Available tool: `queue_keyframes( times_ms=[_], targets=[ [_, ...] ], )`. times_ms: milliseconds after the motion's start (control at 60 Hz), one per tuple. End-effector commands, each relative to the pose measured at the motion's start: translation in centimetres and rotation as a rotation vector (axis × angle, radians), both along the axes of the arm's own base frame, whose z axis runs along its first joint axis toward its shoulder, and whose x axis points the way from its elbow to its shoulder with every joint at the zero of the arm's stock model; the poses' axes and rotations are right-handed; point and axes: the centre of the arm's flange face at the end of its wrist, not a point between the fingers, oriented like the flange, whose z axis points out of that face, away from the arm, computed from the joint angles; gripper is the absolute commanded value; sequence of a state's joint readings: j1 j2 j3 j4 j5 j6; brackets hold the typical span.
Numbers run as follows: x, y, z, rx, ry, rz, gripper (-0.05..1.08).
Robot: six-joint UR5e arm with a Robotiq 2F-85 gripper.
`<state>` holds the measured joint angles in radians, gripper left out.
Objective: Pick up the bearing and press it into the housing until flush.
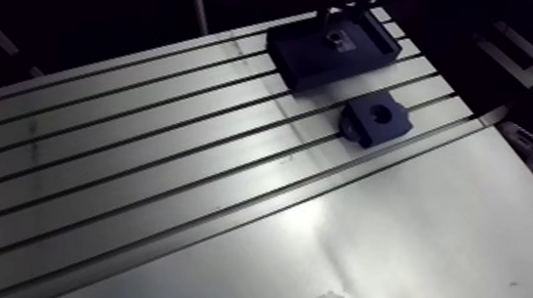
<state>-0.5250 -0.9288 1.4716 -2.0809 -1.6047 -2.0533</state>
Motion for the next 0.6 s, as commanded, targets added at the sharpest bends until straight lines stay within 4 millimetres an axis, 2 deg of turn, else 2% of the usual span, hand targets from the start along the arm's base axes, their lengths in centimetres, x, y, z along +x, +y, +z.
queue_keyframes(
  times_ms=[17,600],
  targets=[
    [-0.1,0.1,-0.5,-0.002,-0.004,-0.001,0.29],
    [-0.3,0.4,-2.0,-0.01,-0.018,-0.003,0.34]
  ],
)
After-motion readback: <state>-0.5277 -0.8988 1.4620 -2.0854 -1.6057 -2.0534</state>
